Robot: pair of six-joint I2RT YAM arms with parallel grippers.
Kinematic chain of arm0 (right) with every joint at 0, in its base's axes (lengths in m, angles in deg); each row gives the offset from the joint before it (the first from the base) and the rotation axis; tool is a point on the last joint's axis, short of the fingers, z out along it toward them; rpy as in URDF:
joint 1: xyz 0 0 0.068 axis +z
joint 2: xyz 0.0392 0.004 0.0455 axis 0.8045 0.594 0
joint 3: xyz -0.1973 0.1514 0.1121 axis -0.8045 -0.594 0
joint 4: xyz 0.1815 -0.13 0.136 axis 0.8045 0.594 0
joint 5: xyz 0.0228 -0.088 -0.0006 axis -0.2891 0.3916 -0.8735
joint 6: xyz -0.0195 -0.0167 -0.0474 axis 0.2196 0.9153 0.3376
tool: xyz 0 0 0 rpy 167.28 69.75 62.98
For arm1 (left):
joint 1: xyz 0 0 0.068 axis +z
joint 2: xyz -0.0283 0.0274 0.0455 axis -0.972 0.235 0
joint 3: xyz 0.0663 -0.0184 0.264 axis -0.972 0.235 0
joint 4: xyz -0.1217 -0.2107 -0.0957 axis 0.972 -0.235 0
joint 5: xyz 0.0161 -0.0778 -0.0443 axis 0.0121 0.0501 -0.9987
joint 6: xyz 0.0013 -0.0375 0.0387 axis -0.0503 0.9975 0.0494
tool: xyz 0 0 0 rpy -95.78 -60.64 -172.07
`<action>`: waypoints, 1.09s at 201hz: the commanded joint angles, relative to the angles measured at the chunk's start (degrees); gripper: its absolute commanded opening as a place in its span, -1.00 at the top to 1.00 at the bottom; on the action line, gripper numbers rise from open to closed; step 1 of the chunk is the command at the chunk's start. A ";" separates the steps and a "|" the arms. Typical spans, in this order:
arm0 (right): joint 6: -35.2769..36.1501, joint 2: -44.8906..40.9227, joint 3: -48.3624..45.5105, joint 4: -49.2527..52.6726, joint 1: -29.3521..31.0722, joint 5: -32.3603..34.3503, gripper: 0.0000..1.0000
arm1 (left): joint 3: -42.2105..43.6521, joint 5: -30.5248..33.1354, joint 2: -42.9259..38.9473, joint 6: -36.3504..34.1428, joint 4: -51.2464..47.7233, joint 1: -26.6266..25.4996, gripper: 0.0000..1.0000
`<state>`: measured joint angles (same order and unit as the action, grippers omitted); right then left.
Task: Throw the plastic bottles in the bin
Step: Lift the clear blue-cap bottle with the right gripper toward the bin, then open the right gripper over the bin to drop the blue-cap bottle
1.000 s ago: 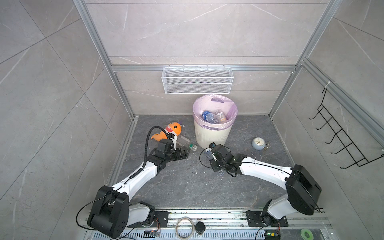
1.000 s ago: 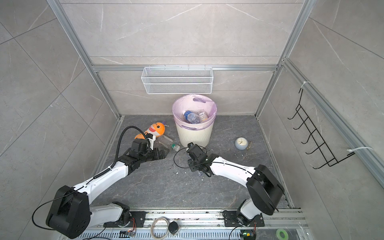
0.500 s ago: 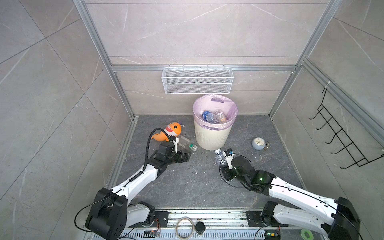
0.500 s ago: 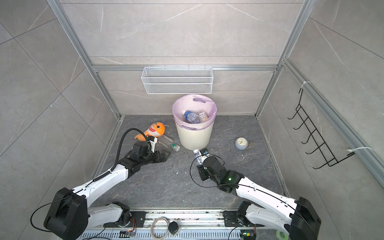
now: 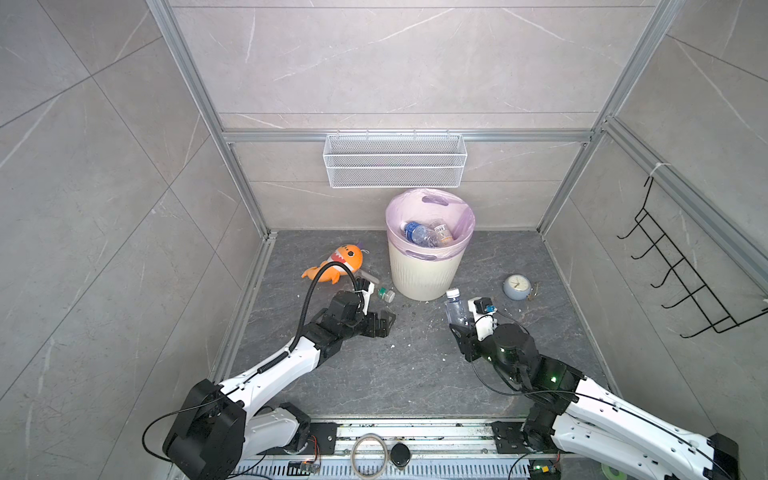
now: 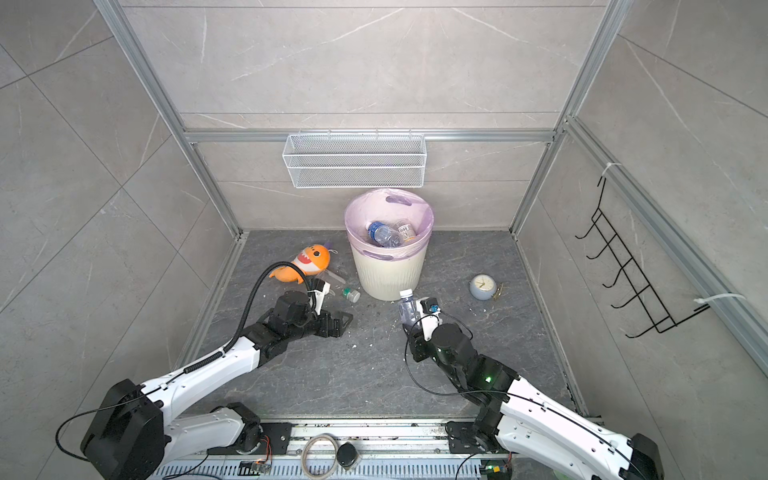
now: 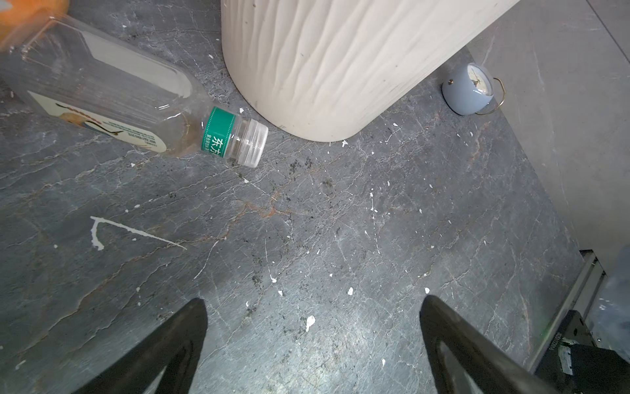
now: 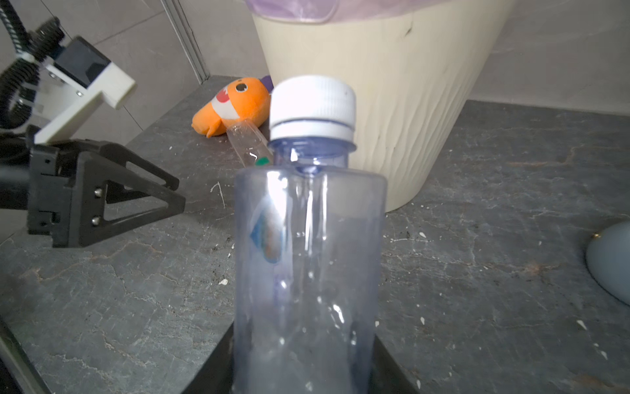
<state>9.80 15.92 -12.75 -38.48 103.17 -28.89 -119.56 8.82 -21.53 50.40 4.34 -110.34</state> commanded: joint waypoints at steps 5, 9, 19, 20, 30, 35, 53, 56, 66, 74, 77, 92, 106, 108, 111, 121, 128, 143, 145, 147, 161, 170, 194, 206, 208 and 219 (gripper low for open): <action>1.91 -2.76 1.77 -0.03 0.49 2.05 0.08 | 0.09 1.49 -1.53 -2.32 0.98 -0.51 -0.99; 2.21 -3.33 2.13 -0.03 0.49 2.12 0.08 | 0.04 1.51 -1.48 -2.39 0.91 -0.51 -0.99; 3.25 -4.68 2.84 -0.41 0.57 2.44 0.08 | -0.27 1.64 -1.42 -2.57 0.55 -0.66 -0.99; 3.34 -4.81 2.93 -0.44 0.58 2.47 0.08 | -0.28 1.65 -1.43 -2.57 0.45 -0.68 -0.99; 4.55 -5.44 4.41 -0.36 0.58 3.27 0.08 | -0.55 1.74 -1.29 -2.70 0.09 -0.65 -0.99; 5.18 -5.27 5.65 0.06 0.55 3.56 0.08 | -0.61 1.73 -1.34 -2.73 -0.04 -0.67 -0.99; 6.87 -2.79 10.81 1.59 0.58 4.22 0.08 | -0.55 1.69 -1.37 -2.61 -0.13 -0.73 -0.99; 6.95 -2.14 11.75 1.78 0.50 4.39 0.09 | -0.50 1.79 -1.40 -2.58 -0.23 -0.72 -1.00; 7.77 0.24 15.37 2.91 0.46 5.09 0.10 | -0.32 1.75 -1.57 -2.55 -0.19 -0.72 -0.99; 8.22 3.01 18.43 3.98 0.47 6.70 0.12 | -0.21 1.91 -1.73 -2.54 -0.26 -0.73 -1.00; 8.33 3.92 19.60 4.42 0.48 7.36 0.13 | -0.13 2.05 -1.75 -2.50 -0.33 -0.70 -1.00; 9.82 9.46 26.10 5.81 0.46 10.05 0.14 | -0.04 2.36 -1.91 -2.32 -0.83 -0.70 -0.99; 11.30 15.06 33.18 6.48 0.34 11.72 0.16 | 0.05 2.45 -2.04 -2.41 -1.06 -0.73 -0.99; 11.40 16.17 34.26 6.72 0.28 11.94 0.16 | 0.16 2.45 -1.98 -2.42 -1.05 -0.77 -1.00; 11.79 17.71 36.20 7.12 0.19 12.25 0.17 | 0.22 2.45 -2.06 -2.40 -1.05 -0.74 -0.99; 12.73 23.60 42.90 8.40 -0.62 12.38 0.17 | 0.58 2.56 -2.13 -2.26 -0.87 -0.78 -0.99; 13.23 27.68 47.55 9.04 -1.70 11.80 0.18 | 0.85 2.54 -2.02 -2.15 -0.75 -0.74 -1.00; 12.79 36.55 58.17 10.12 -6.66 7.73 0.17 | 1.06 2.36 -1.75 -1.88 -0.54 -0.76 -0.99; 12.56 37.67 59.76 10.31 -7.47 7.06 0.16 | 1.10 2.47 -1.69 -1.81 -0.53 -0.73 -1.00; 12.29 38.74 61.21 10.58 -8.73 6.27 0.14 | 1.04 2.55 -1.67 -1.72 -0.55 -0.73 -1.00; 12.87 49.38 73.10 13.51 -12.67 4.43 -0.33 | 1.07 2.69 -1.87 -1.20 -0.85 -0.74 -0.99; 12.51 56.24 82.09 17.96 -14.73 3.24 -0.82 | 0.95 3.05 -2.27 -0.84 -1.34 -0.70 -1.00; 11.45 65.79 96.15 24.10 -16.81 3.45 -0.98 | 1.05 3.89 -4.01 -0.35 -2.75 -0.72 -1.00; 11.39 65.00 95.34 22.73 -16.82 3.99 -0.98 | 1.06 4.41 -5.11 -0.21 -3.46 -0.75 -1.00; 11.36 64.69 94.85 22.32 -16.82 4.03 -0.98 | 1.07 4.57 -5.25 -0.20 -3.63 -0.71 -0.99; 11.14 62.18 91.53 19.64 -16.88 3.87 -0.98 | 1.02 5.28 -5.97 -0.16 -4.15 -0.77 -0.99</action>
<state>21.80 82.02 79.82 -20.41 85.70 -24.32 -118.49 12.01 -24.64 49.59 1.32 -110.89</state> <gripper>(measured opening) 0.989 0.997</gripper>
